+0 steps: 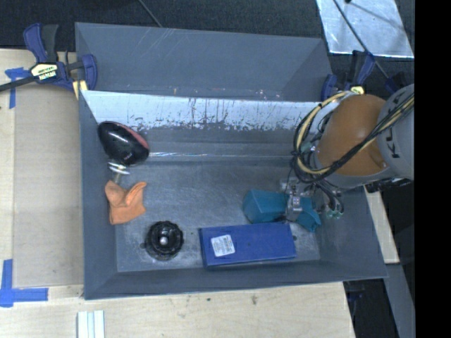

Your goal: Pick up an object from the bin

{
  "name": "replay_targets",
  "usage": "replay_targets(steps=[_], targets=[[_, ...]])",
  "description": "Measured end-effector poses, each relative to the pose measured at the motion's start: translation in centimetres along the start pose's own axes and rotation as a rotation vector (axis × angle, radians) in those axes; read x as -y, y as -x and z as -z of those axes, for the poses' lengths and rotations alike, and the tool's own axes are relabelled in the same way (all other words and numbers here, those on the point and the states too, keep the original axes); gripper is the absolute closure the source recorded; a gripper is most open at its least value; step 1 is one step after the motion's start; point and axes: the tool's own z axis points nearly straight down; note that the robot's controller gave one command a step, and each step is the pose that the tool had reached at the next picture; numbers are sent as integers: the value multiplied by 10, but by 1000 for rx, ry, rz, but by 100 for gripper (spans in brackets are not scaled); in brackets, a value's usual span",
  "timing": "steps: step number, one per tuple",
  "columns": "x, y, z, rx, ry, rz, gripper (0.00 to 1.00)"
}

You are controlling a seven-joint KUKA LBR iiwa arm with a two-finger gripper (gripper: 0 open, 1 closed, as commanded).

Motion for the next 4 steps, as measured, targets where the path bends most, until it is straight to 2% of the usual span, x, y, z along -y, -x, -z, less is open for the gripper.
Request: replay_targets(steps=[1,2,3,4], targets=[[-9,8,83,-16,1,2,100],[-9,8,83,-16,1,2,100],[-14,5,125,-25,2,5,100],[-36,6,180,-17,1,42,100]])
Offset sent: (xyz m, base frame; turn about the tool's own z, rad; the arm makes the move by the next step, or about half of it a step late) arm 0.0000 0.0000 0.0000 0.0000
